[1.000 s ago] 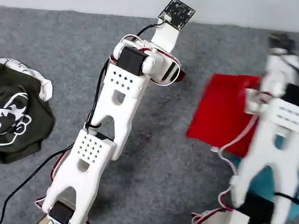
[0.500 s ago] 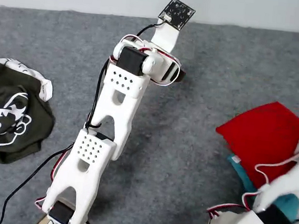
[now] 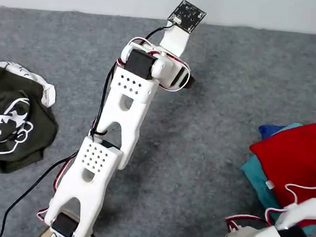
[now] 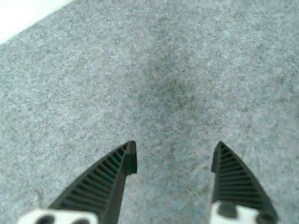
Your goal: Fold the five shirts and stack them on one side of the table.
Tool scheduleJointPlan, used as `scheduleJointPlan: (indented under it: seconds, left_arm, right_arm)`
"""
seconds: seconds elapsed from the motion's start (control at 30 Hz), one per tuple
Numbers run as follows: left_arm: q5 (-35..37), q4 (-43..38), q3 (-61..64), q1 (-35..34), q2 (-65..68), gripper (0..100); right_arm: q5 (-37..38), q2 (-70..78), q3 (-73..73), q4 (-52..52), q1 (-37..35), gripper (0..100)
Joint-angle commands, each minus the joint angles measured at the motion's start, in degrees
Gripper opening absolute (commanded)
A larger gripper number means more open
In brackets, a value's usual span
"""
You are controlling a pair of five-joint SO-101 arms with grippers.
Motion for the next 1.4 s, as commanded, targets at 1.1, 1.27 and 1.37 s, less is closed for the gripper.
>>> scheduleJointPlan:
  seconds: [1.1,1.27,1.37]
  left_arm:
    - [-0.3,0.9,72.5,24.9,-13.5,26]
    - [-0.3,1.0,71.3,24.5,-13.5,26]
    - [-0.3,0.9,71.3,24.5,-13.5,26]
  right_arm:
    - [-2.8,-39.7,6.1,29.8,-38.5,26.7]
    - [-0.8,-41.1,8.1,29.7,-38.5,26.7]
    - [-0.5,-41.5,8.4,29.7,-38.5,26.7]
